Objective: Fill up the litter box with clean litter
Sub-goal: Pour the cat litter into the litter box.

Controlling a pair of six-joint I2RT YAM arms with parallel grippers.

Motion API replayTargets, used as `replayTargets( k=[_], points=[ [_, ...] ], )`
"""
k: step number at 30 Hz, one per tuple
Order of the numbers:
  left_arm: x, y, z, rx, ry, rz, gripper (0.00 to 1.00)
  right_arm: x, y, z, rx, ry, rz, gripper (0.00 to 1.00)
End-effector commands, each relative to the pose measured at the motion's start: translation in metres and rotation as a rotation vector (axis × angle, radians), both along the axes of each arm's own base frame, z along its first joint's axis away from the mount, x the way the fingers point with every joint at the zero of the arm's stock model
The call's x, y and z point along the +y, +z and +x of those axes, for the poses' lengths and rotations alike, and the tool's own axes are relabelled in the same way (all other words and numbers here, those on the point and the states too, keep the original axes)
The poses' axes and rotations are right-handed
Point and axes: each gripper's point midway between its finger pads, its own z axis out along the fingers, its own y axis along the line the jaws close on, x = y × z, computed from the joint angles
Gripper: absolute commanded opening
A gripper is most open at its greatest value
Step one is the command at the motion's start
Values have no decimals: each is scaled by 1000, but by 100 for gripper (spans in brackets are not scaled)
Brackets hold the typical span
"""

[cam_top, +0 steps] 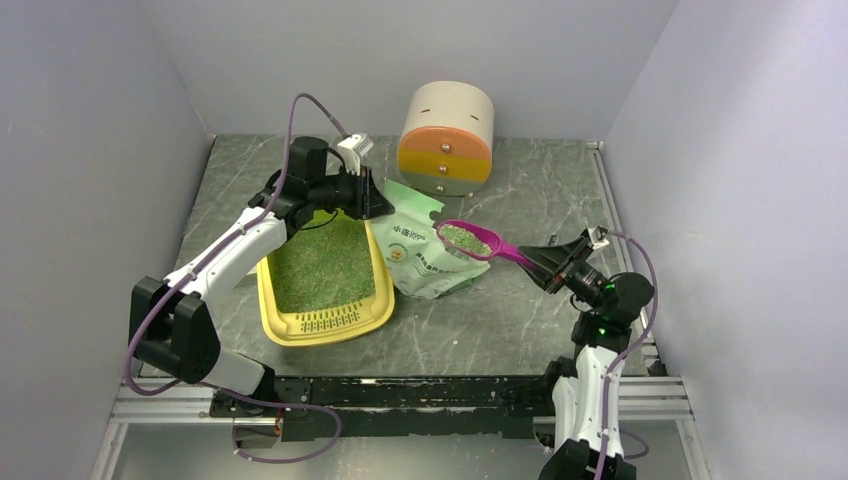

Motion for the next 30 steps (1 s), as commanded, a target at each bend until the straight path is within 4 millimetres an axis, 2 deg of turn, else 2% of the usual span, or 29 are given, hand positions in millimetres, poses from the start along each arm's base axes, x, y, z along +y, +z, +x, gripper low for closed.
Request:
replayTargets(
  k=[1,3,7,13,25,30],
  points=[
    [-1,20,2,-27,-10,-30,28,4,12,-2,-12,-13,4,0],
    [-1,25,2,-36,-3,-38,38,6,14,-4,-12,-8,5,0],
    [0,32,3,-53,4,-45,51,14,19,-7,-18,7,9,0],
    [7,40,6,-78,69,-47,64,39,21,-10,-17,51,15,0],
    [47,71,20,-167,343,-11,80,70,21,-11,-8,95,33,0],
    [75,73,29,-162,519,48,82,85,17,-9,14,103,19,0]
  ],
)
